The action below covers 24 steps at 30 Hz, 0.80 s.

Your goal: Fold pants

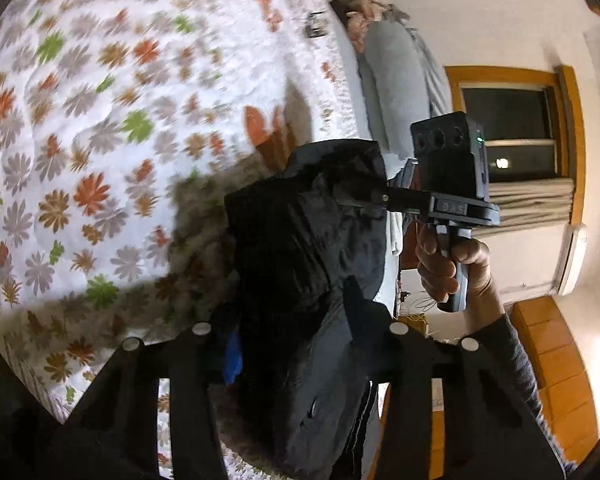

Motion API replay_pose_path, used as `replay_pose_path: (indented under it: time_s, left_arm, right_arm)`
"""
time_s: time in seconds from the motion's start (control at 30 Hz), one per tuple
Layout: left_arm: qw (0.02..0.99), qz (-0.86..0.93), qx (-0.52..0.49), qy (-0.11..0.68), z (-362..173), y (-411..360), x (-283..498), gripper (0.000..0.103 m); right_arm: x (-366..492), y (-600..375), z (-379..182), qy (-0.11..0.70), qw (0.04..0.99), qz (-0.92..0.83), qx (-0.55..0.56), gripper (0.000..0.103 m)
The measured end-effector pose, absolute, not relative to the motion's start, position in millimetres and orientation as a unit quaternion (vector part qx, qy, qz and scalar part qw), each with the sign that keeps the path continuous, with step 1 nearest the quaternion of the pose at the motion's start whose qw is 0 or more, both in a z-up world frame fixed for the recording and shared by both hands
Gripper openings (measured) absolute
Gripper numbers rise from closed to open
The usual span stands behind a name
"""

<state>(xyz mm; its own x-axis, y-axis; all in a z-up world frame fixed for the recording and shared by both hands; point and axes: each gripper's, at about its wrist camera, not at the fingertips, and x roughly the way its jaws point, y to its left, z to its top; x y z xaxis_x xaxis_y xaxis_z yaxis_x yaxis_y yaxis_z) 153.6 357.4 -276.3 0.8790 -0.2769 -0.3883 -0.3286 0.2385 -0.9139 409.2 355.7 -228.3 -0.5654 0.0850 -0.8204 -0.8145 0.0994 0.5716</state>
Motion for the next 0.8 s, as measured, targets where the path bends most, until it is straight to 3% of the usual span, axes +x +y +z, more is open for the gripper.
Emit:
replay_pose_path:
  time_s: [0.2,0.5,0.8]
  left_arm:
    - [0.780,0.009,-0.579,0.236,-247.5,347.2,150.7,0.032]
    - [0.844,-0.004,-0.483,0.235,-168.2,304.2,156.8,0.028]
    - [0.869,-0.020,-0.431,0.241,-126.5,265.5,162.3,0.027]
  right_arm:
    - [410.8,333.7,-187.3,0.624,0.399,0.612,-0.277,0.018]
    - [406.6,278.7,-109.7,0.590,0.460,0.607,-0.269,0.018]
    - [397.3,223.9,-55.4,0.566,0.508,0.593,-0.264,0.018]
